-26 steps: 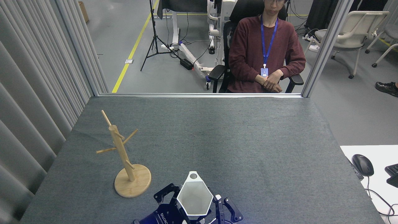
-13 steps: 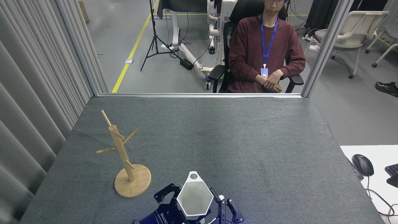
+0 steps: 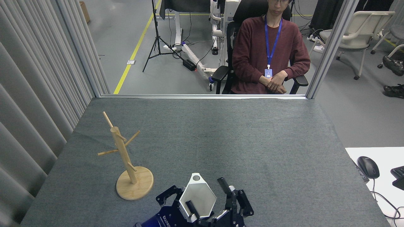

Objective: Hang cup on storage rack
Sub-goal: 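Grasp the cup with the left gripper and open the right gripper, then carry the cup with the left gripper toward the wooden stand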

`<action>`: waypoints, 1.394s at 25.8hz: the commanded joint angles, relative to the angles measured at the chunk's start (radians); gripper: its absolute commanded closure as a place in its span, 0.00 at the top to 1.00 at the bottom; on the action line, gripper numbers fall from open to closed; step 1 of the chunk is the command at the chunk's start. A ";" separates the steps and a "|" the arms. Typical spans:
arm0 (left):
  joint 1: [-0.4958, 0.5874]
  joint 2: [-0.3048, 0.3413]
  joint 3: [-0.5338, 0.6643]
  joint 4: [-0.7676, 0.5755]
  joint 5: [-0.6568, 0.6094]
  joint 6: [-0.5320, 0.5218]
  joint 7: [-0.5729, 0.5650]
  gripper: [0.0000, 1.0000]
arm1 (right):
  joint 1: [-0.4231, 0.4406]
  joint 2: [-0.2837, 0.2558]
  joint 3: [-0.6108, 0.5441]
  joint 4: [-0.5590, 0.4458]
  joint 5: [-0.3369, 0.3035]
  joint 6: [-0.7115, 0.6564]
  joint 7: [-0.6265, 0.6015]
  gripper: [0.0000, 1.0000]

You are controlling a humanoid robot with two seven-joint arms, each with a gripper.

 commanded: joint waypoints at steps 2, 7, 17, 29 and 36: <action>0.002 -0.002 0.000 -0.001 0.000 0.005 -0.002 0.27 | -0.058 0.017 -0.204 0.022 -0.261 0.156 0.064 1.00; 0.028 -0.006 0.017 -0.011 -0.006 0.024 0.000 0.26 | -0.034 -0.138 -0.289 0.129 -0.112 0.239 0.273 1.00; 0.157 -0.002 0.393 -0.109 -0.011 0.140 0.006 0.25 | 0.159 -0.214 -0.312 0.132 -0.012 0.161 0.176 1.00; 0.058 0.017 0.667 -0.078 -0.281 0.174 0.041 0.21 | 0.158 -0.178 -0.349 0.131 -0.026 0.161 0.171 1.00; -0.017 0.021 0.638 -0.035 -0.322 0.162 0.066 0.21 | 0.156 -0.177 -0.350 0.131 -0.026 0.161 0.170 1.00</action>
